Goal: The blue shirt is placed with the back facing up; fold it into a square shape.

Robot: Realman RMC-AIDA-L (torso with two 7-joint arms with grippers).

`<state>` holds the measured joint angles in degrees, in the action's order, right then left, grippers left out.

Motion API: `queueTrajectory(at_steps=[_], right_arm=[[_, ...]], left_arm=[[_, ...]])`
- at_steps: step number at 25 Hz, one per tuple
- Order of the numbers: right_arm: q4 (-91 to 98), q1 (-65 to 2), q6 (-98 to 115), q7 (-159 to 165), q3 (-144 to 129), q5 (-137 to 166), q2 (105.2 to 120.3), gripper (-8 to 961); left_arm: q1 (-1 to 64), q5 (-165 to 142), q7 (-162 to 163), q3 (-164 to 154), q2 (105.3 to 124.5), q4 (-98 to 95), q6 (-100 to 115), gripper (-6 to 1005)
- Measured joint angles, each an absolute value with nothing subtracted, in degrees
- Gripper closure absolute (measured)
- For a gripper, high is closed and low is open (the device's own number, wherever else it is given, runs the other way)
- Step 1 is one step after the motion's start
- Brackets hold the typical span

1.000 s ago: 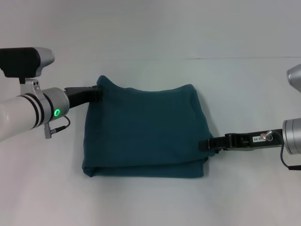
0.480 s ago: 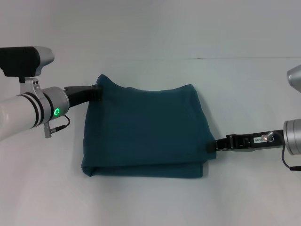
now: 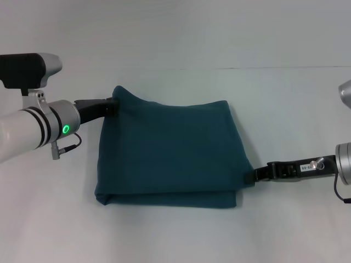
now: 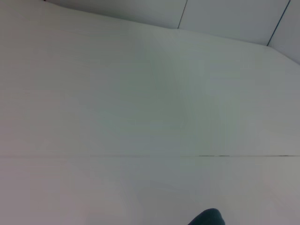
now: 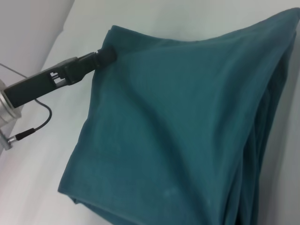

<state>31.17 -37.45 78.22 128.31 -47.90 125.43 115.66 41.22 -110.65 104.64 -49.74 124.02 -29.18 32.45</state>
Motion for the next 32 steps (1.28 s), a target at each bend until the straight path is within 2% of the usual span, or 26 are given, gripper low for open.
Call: queueTrajectory(at_steps=[17, 20, 26, 28, 32], right_arm=[[31.57, -37.19, 77.95, 128.47, -47.58, 126.79, 115.80, 919], [31.77, -36.92, 78.00, 127.78, -46.93, 126.74, 115.64, 917], [33.34, -35.43, 78.52, 125.70, -42.50, 126.71, 115.04, 745], [34.91, -34.62, 78.95, 125.58, -41.23, 126.68, 114.99, 643], [36.55, -33.63, 79.97, 124.33, -38.98, 125.87, 114.97, 419]], left_arm=[[40.66, -110.65, 104.76, -49.74, 123.93, -30.10, 33.18, 937], [40.40, -110.65, 104.75, -49.49, 123.92, -30.87, 34.52, 892], [40.33, -110.54, 105.45, -46.16, 123.68, -31.51, 34.97, 801], [40.23, -110.51, 105.78, -45.47, 123.62, -31.75, 34.99, 771], [39.79, -110.49, 106.20, -45.16, 123.47, -32.41, 35.62, 609]])
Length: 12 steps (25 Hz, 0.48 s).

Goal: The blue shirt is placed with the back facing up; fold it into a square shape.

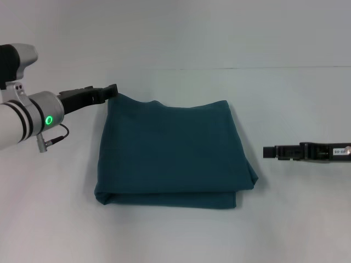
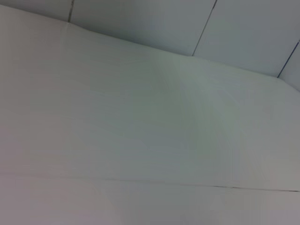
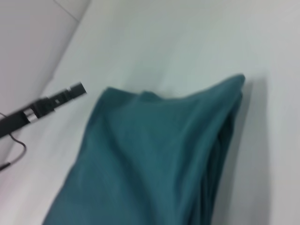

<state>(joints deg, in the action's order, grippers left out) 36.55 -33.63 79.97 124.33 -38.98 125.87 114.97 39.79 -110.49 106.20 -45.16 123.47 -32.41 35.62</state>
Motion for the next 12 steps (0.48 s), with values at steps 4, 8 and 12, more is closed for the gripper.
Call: queueTrajectory(at_steps=[4, 8, 12], right_arm=[[36.91, -32.86, 82.03, 121.78, -37.38, 123.40, 114.95, 236], [36.98, -32.05, 84.36, 118.84, -36.37, 121.24, 114.95, 157], [36.84, -30.86, 86.91, 114.83, -34.90, 119.11, 115.30, 78]], left_arm=[[38.91, -110.47, 107.09, -45.18, 123.37, -33.64, 38.16, 444], [37.50, -110.47, 108.46, -45.18, 123.39, -35.98, 41.25, 212], [35.34, -110.47, 109.12, -45.18, 123.79, -39.44, 46.37, 107]])
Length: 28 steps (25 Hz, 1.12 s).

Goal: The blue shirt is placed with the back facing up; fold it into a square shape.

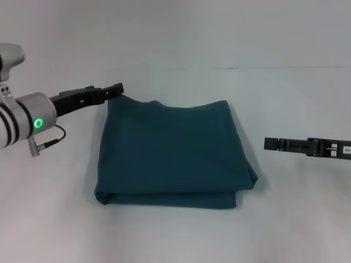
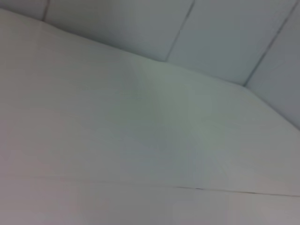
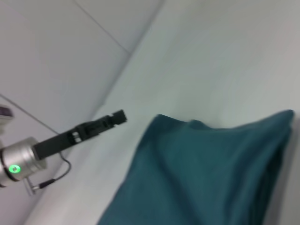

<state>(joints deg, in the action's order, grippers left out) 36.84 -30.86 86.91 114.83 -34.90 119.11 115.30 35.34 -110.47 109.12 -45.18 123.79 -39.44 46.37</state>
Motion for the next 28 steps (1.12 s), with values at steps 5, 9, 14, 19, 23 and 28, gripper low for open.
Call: queueTrajectory(at_steps=[5, 9, 14, 19, 23, 28], right_arm=[[36.48, -27.74, 89.73, 106.83, -32.39, 114.17, 116.42, 42], [36.41, -24.77, 92.54, 99.53, -31.66, 108.97, 116.70, 37], [36.51, -22.92, 95.25, 92.21, -31.03, 106.23, 117.22, 37], [36.12, -23.17, 95.79, 85.20, -31.51, 105.62, 118.37, 37], [36.68, -24.62, 96.65, 82.17, -33.75, 106.15, 118.67, 37], [37.34, -26.63, 96.92, 81.61, -38.28, 106.20, 118.12, 36]], left_arm=[[32.04, -109.19, 107.90, -45.18, 124.08, -43.94, 56.91, 107], [29.00, -105.09, 103.80, -45.12, 124.26, -47.22, 66.60, 106], [26.40, -102.61, 97.35, -40.07, 124.21, -48.08, 81.19, 107], [24.26, -101.65, 92.81, -34.90, 124.18, -46.95, 90.30, 109], [22.53, -101.62, 85.97, -31.63, 124.12, -46.35, 98.38, 110], [21.32, -102.07, 80.96, -29.73, 124.17, -45.83, 102.53, 111]])
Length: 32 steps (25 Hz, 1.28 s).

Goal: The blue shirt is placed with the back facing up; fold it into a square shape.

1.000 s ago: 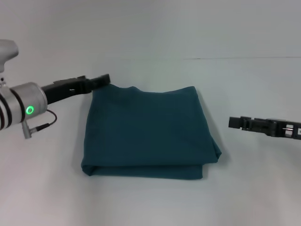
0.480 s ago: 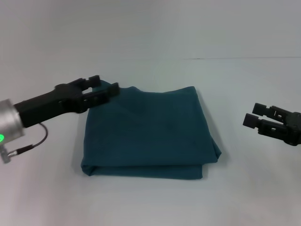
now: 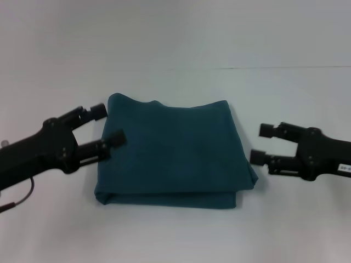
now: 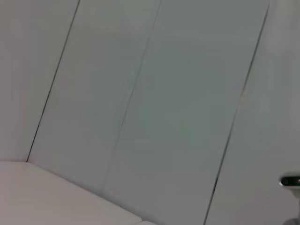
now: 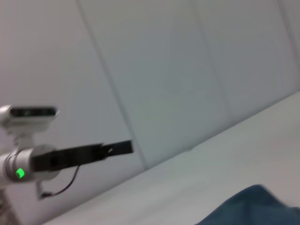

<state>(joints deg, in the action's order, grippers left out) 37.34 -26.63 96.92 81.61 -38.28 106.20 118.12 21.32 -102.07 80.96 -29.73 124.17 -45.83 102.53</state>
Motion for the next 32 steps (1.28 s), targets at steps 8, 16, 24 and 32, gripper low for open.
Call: queueTrajectory(at_steps=[8, 16, 24, 32], right_arm=[[39.44, -29.47, 96.70, 86.91, -42.98, 111.52, 117.98, 36], [38.69, -30.08, 95.77, 87.54, -43.35, 115.26, 118.85, 41], [38.42, -30.23, 95.54, 87.59, -43.60, 116.08, 119.36, 40], [37.96, -30.24, 95.53, 87.58, -43.59, 116.16, 119.43, 44]], left_arm=[[21.51, -109.60, 79.27, -30.16, 124.13, -46.15, 103.58, 112], [22.78, -117.70, 79.46, -32.14, 124.02, -45.98, 102.55, 111], [23.29, -119.43, 80.05, -33.75, 124.01, -45.92, 102.09, 112], [23.39, -119.49, 80.38, -33.78, 124.01, -45.96, 102.27, 112]])
